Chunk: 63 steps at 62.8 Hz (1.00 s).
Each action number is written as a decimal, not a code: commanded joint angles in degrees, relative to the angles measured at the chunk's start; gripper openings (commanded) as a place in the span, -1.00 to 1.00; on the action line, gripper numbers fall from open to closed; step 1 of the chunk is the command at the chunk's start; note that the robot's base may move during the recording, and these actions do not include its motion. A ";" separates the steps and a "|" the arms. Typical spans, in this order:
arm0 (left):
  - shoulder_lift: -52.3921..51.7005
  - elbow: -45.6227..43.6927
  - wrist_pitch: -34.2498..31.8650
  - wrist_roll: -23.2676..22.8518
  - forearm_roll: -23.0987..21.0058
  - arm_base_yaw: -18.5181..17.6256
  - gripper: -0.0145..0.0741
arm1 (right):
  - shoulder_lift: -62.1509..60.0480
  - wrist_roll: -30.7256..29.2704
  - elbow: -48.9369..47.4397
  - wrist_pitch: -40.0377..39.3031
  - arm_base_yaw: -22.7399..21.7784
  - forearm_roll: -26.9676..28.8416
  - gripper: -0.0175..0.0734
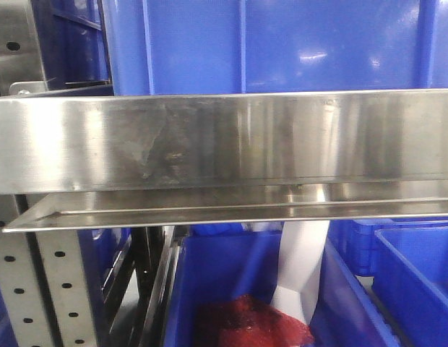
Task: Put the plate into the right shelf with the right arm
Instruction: 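Lower the held plate into a blue bin on the shelf, then open the right gripper to release the plate inside the bin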
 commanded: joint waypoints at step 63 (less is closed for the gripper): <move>-0.24 0.57 -4.83 -0.34 -0.13 -0.38 -0.78 | 54.15 0.05 -37.17 17.02 -0.24 0.52 0.78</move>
